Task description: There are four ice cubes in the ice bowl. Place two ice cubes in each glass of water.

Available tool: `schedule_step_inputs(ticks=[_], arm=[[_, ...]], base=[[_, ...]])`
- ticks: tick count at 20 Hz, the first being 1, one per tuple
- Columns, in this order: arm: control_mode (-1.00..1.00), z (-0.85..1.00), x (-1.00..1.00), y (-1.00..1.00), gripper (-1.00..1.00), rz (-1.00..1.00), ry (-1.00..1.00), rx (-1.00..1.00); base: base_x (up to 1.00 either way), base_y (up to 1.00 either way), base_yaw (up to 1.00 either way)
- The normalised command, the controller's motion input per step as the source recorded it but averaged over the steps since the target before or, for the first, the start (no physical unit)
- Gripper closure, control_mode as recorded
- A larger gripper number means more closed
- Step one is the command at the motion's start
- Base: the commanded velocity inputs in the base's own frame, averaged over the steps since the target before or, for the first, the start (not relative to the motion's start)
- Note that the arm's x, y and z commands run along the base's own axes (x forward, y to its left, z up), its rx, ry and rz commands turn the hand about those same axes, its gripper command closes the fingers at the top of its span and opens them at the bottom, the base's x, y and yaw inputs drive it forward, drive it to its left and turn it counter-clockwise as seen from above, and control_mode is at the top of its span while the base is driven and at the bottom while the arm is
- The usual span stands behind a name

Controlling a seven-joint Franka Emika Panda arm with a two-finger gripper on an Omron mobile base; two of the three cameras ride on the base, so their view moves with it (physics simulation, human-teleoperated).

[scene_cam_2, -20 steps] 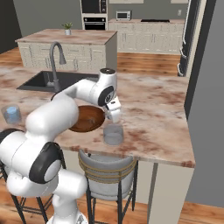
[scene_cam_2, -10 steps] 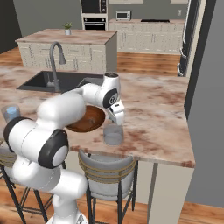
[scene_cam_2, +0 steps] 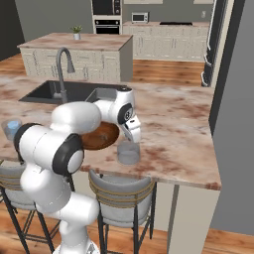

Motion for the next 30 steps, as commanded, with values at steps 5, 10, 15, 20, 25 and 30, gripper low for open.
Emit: schedule_step_inputs(ticks=[5, 10, 15, 20, 25, 30], arm=[[-1.00, -0.25, 0.11, 0.00, 1.00, 0.00, -0.02, 0.00], [-1.00, -0.24, 0.17, 0.00, 1.00, 0.00, -0.01, 0.00], [-1.00, -0.21, 0.15, 0.00, 1.00, 0.00, -0.01, 0.00], [-1.00, -0.20, 0.17, 0.00, 1.00, 0.00, -0.02, 0.00], [-1.00, -0.18, 0.17, 0.00, 1.00, 0.00, -0.03, 0.00], [-1.00, -0.16, 0.17, 0.00, 1.00, 0.00, -0.02, 0.00]], base=[[0.00, 0.00, 0.00], [0.00, 0.00, 0.00], [0.00, 0.00, 0.00], [0.00, 0.00, 0.00], [0.00, 0.00, 0.00], [0.00, 0.00, 0.00]])
